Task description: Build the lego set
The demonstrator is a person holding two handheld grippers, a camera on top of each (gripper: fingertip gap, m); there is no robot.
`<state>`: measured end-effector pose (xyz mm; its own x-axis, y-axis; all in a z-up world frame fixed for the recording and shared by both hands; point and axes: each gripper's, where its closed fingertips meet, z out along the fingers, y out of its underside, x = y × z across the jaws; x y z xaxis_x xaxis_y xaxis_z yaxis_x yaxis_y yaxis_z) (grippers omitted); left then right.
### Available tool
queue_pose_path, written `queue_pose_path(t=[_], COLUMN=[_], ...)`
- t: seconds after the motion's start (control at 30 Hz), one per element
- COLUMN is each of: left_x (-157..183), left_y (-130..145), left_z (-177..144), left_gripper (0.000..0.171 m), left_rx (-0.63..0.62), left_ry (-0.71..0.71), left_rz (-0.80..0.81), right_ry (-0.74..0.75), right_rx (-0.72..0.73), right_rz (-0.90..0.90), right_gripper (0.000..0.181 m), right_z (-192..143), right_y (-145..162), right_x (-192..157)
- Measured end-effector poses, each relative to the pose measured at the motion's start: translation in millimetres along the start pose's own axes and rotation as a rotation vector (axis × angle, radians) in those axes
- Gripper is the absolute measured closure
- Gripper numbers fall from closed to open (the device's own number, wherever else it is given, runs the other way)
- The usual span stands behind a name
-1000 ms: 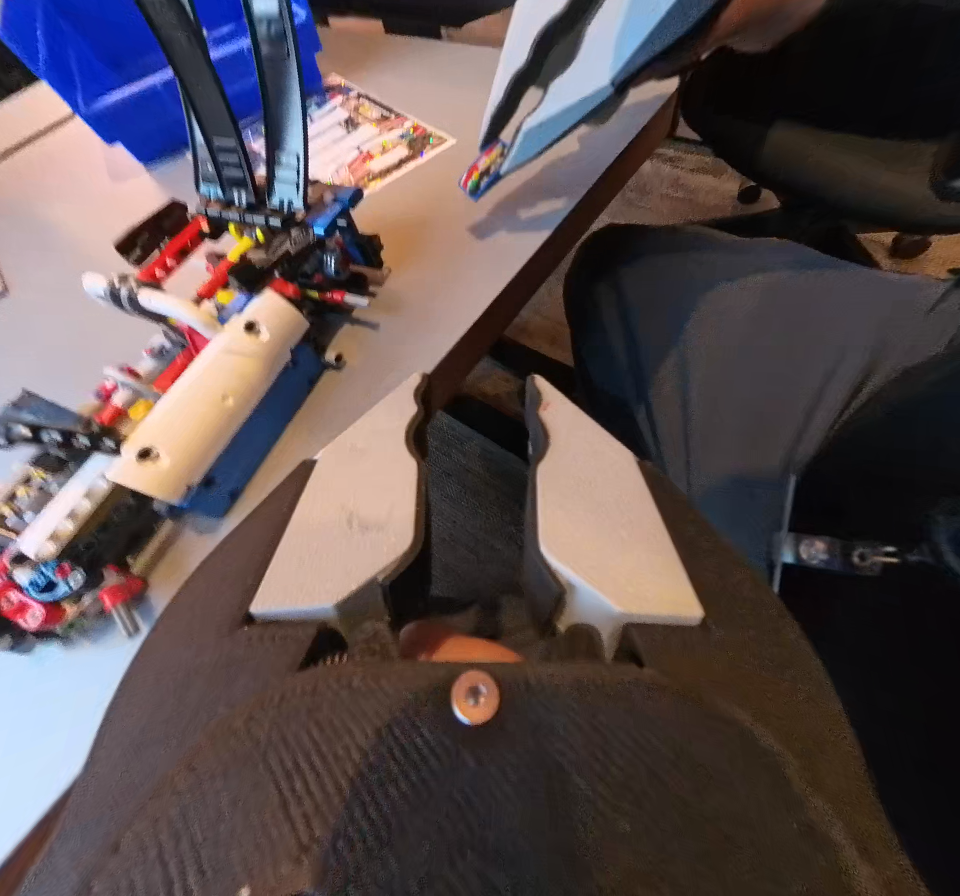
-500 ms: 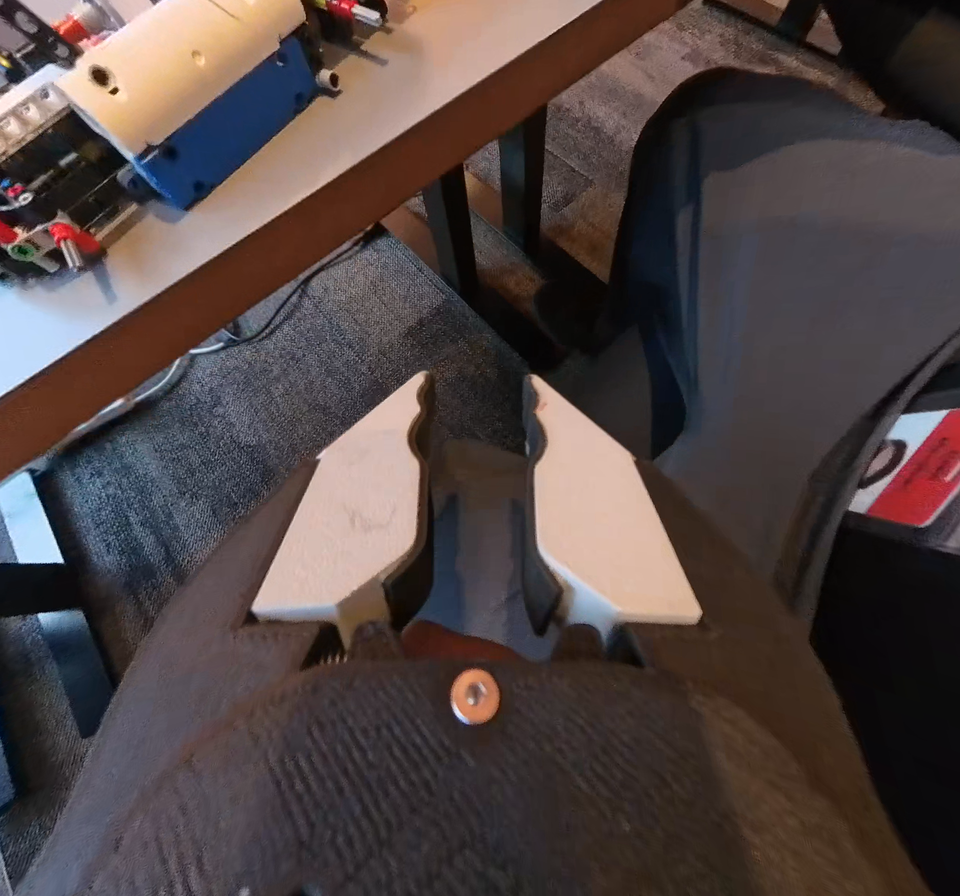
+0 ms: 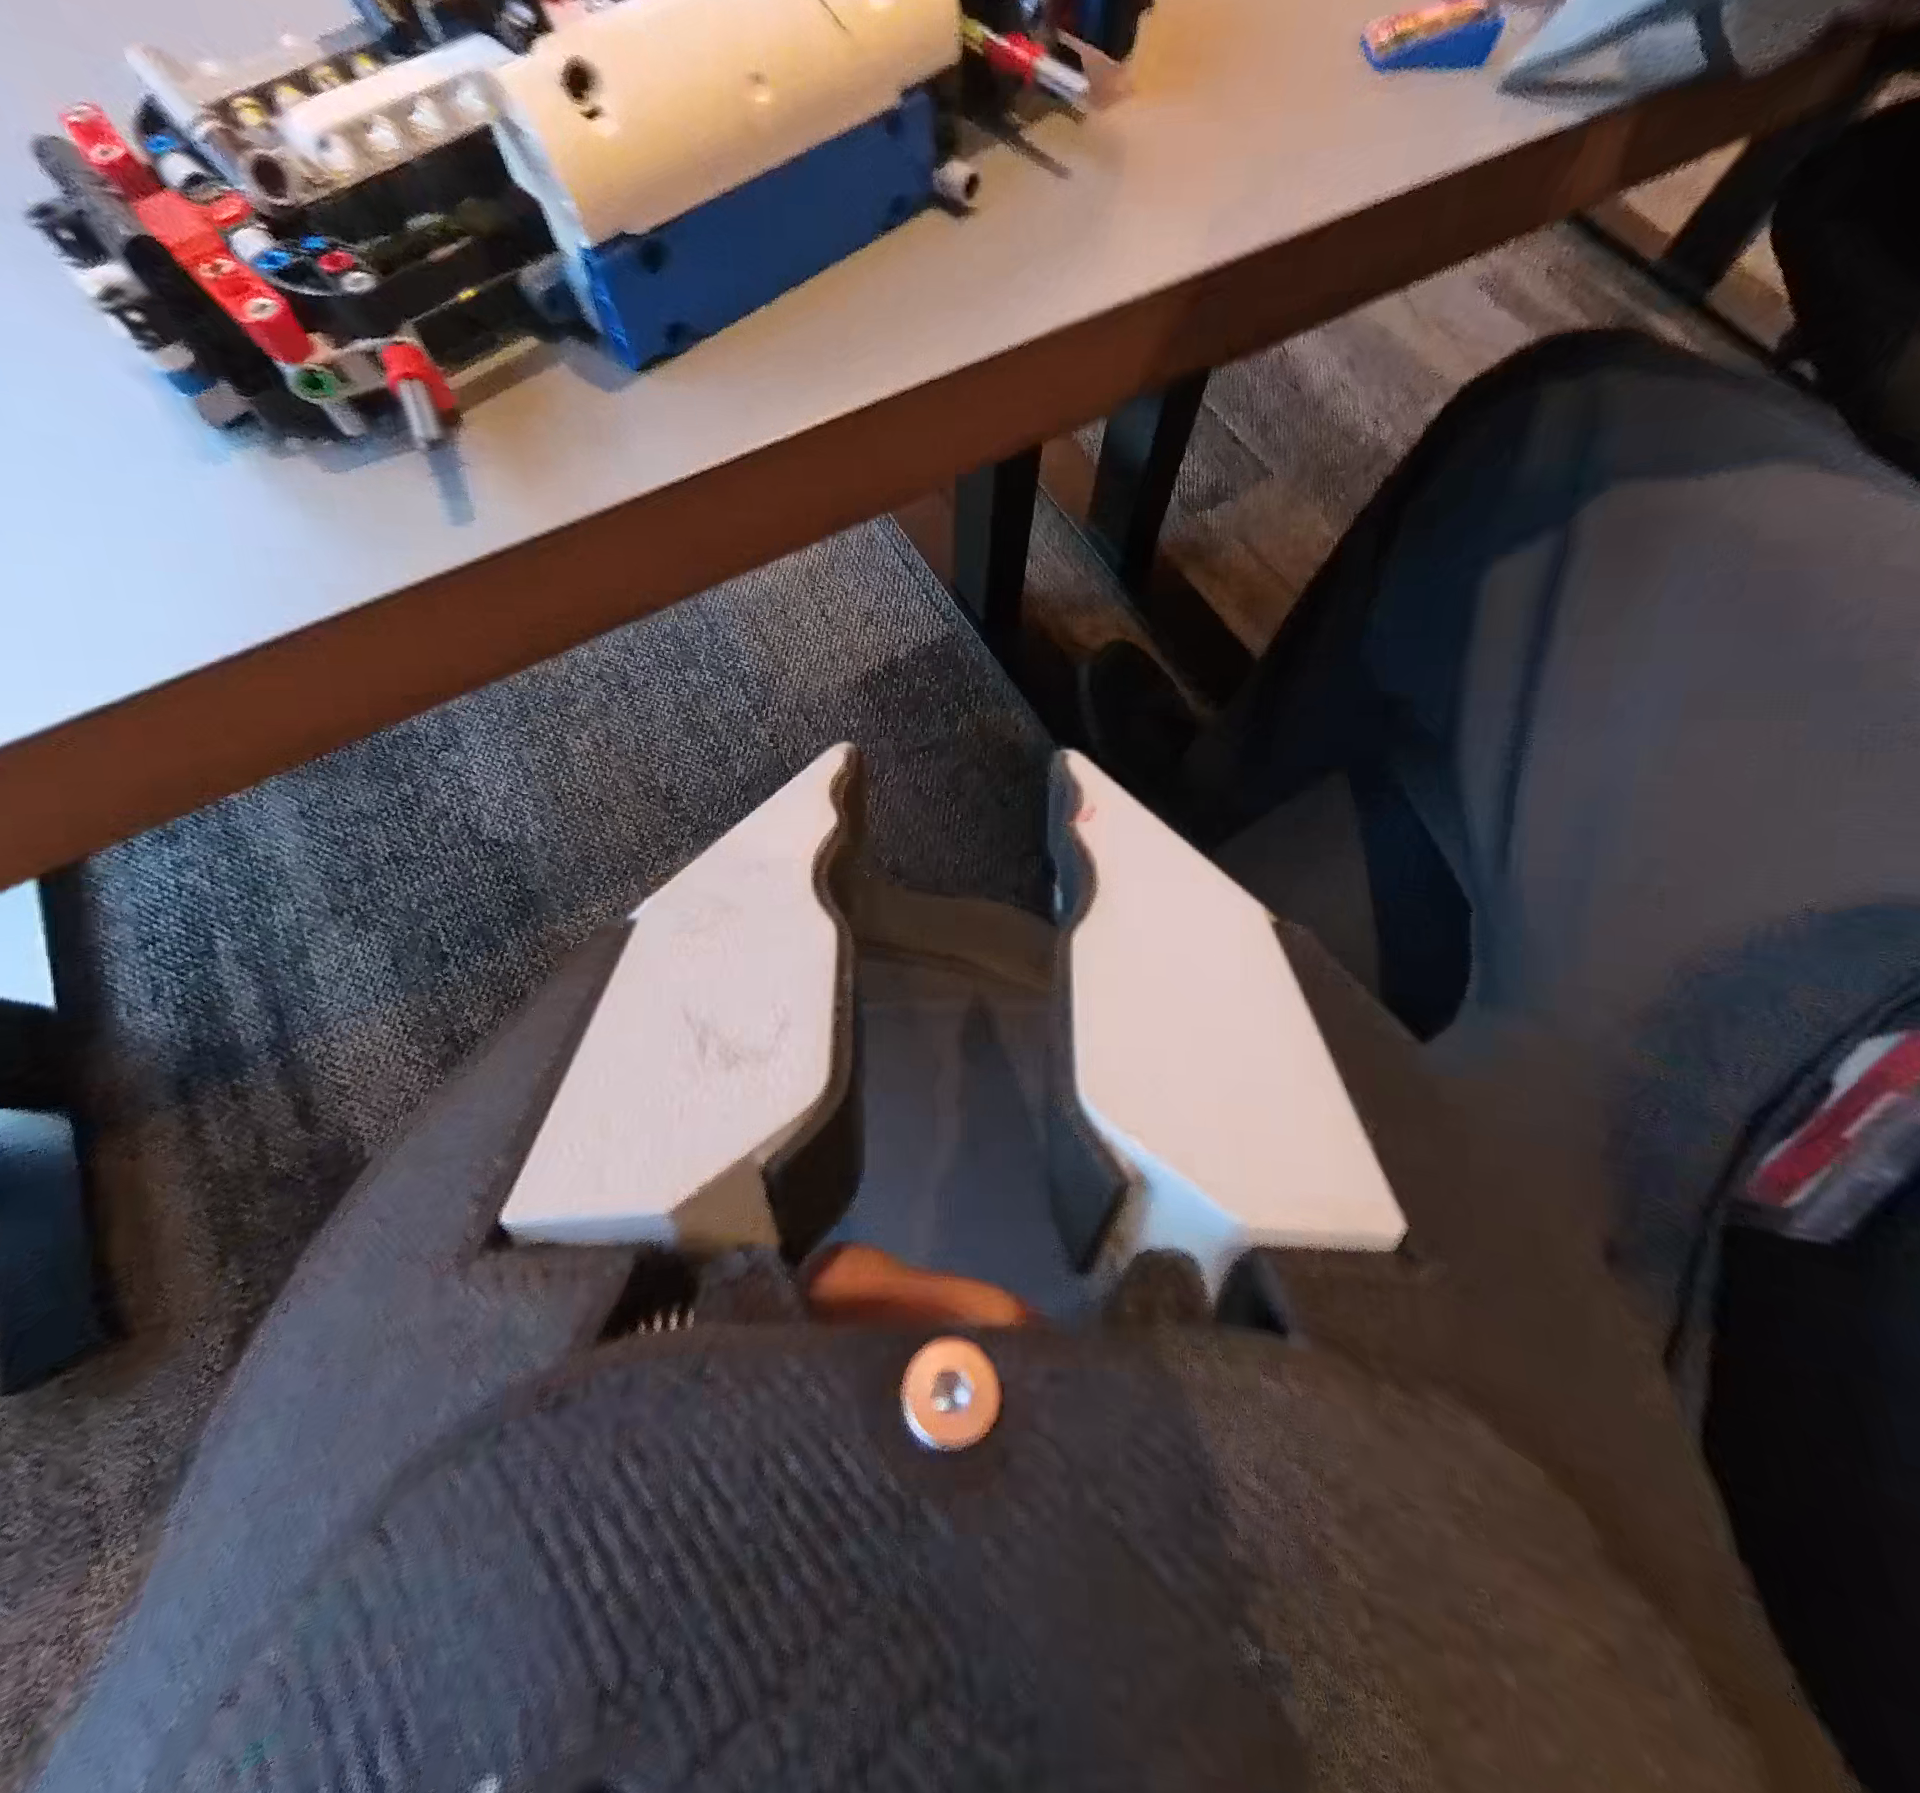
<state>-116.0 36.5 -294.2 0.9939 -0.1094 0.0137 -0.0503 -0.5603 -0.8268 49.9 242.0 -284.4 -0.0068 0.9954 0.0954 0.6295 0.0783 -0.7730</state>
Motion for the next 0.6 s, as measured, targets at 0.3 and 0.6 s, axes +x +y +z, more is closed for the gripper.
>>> queue_pose_path(t=[0.3,0.6], left_x=[22.7,60.7], left_y=[0.6,-38.9], left_z=[26.3,34.6], left_gripper=[0.138,0.142], left_rx=[-0.003,0.122], left_ry=[0.19,0.492], left_rz=[0.074,0.299], right_ry=[-0.192,-0.359], right_rx=[0.021,0.055], right_rz=[0.027,0.094], right_gripper=[0.127,0.138], right_z=[1.5,-4.9], right_y=[-6.1,-22.8], right_x=[-20.2,-27.4])
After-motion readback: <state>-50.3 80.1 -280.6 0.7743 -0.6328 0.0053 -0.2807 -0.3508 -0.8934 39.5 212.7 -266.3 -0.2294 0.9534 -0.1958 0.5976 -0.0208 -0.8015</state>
